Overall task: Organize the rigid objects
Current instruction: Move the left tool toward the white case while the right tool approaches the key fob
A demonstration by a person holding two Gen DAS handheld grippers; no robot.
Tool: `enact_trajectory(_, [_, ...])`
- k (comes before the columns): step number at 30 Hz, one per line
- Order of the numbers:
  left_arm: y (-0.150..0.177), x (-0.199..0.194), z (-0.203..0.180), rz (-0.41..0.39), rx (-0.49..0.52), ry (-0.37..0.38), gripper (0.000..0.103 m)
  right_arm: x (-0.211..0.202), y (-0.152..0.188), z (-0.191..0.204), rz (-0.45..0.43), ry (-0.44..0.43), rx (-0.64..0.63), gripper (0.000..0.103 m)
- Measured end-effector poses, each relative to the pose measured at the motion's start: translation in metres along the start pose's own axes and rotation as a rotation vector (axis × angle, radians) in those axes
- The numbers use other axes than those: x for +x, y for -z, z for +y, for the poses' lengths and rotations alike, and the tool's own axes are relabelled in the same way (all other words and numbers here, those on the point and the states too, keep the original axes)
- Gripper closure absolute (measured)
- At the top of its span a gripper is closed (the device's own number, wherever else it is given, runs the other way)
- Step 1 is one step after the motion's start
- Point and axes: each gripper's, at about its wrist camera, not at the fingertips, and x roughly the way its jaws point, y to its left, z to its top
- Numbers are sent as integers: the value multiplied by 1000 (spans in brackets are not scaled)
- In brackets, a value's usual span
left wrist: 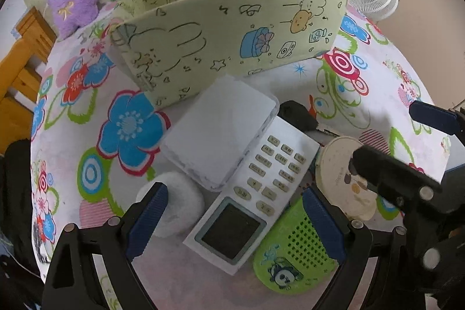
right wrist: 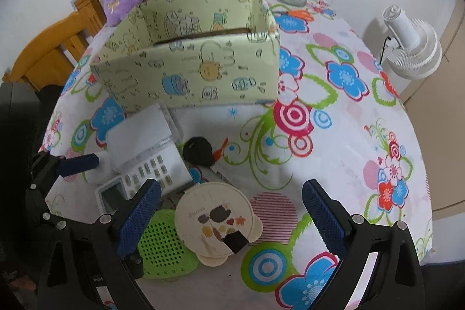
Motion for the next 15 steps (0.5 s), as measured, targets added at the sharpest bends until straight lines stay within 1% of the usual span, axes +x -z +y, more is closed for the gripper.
enact_trajectory(4, [-2, 5, -6, -10, 30, -23, 8, 8, 3, -2, 20, -5, 13, 4])
enact_trajectory(9, [-5, 8, -8, -15, 44, -46, 6, 13, 3, -2, 32, -10, 15, 4])
enact_trajectory(15, [-17, 12, -7, -10, 59, -26, 5, 17, -2, -6, 32, -16, 32, 4])
